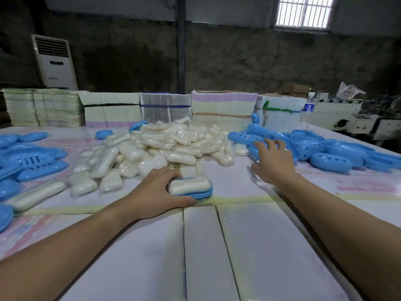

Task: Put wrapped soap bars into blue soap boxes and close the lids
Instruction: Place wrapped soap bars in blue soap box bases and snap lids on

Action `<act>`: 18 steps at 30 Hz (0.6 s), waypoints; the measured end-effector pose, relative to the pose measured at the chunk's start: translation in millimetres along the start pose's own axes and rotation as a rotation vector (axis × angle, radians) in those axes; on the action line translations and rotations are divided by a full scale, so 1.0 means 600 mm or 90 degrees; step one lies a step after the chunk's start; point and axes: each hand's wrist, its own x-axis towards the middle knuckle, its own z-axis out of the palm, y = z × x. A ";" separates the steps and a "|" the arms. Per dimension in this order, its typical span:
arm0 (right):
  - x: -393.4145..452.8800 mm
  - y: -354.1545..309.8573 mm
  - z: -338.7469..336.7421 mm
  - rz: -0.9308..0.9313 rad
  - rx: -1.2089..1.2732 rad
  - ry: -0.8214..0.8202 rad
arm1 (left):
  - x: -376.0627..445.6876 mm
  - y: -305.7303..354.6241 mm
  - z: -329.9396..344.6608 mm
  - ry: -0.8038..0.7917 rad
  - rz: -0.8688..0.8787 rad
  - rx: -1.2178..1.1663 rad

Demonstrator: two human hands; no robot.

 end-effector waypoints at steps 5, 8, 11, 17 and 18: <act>0.009 0.031 0.024 0.058 0.073 -0.087 | 0.000 -0.006 0.003 0.010 0.028 -0.009; 0.011 0.034 0.026 0.037 0.120 -0.071 | 0.000 -0.008 0.004 0.008 0.038 -0.011; 0.007 0.036 0.025 0.035 0.156 -0.022 | -0.002 -0.008 0.003 0.008 0.041 -0.016; -0.006 0.018 0.002 0.013 0.304 0.083 | -0.004 -0.006 0.002 0.015 0.034 -0.027; -0.010 0.010 -0.007 0.008 0.370 0.087 | -0.004 -0.006 0.002 0.015 0.034 -0.029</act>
